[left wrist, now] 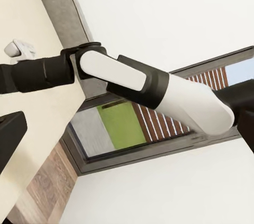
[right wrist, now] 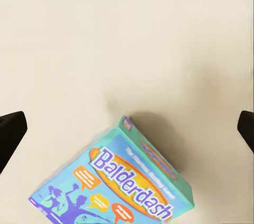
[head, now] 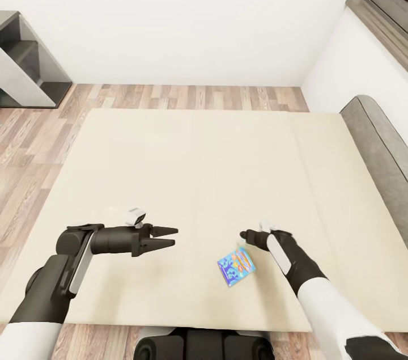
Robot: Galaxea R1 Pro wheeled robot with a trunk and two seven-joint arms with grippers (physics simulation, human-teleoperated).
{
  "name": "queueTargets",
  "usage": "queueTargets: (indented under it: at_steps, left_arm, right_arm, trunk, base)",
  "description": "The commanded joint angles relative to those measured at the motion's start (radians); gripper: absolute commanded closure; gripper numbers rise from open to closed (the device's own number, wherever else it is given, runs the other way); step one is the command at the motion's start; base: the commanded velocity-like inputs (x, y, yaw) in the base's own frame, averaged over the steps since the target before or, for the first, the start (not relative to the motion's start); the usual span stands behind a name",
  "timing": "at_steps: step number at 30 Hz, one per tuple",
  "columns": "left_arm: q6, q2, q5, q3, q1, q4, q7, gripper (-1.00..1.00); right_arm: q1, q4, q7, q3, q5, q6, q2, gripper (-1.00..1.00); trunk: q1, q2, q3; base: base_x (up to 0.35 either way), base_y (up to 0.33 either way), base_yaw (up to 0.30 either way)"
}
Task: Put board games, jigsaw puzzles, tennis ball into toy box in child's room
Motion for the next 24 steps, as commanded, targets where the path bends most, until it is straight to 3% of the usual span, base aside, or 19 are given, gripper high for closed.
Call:
queueTargets:
  at_steps: [1, 6, 9, 15, 24]
  left_arm:
    - [0.010, 0.000, 0.001, -0.001, 0.000, 0.000, -0.003, -1.00]
    - [0.009, -0.002, 0.000, -0.003, 0.000, 0.000, -0.001, -1.00]
    - [0.009, -0.002, 0.001, -0.002, 0.000, 0.000, -0.001, -1.00]
    - [0.009, -0.003, 0.001, 0.000, 0.000, 0.000, -0.001, -1.00]
    - [0.008, -0.001, 0.001, 0.001, 0.000, 0.000, 0.000, -1.00]
  right_arm:
    - [-0.010, 0.017, -0.010, 0.003, -0.011, -0.009, -0.001, -1.00]
    - [-0.065, 0.139, -0.009, 0.004, -0.008, -0.090, 0.001, -1.00]
    - [-0.075, 0.162, -0.005, 0.007, -0.007, -0.103, 0.003, -1.00]
    - [-0.082, 0.175, 0.016, 0.035, -0.008, -0.113, -0.005, -1.00]
    - [-0.077, 0.129, 0.150, 0.077, -0.009, -0.112, -0.011, -1.00]
  trunk:
    - [0.000, -0.002, -0.001]
    - [0.000, -0.002, -0.001]
    - [0.000, -0.002, -0.001]
    - [0.000, -0.002, -0.001]
    - [0.000, -0.002, -0.001]
  base:
    - [0.000, 0.000, 0.000]
    - [0.000, 0.000, 0.000]
    - [0.000, 0.000, 0.000]
    - [0.000, 0.000, 0.000]
    - [0.000, 0.000, 0.000]
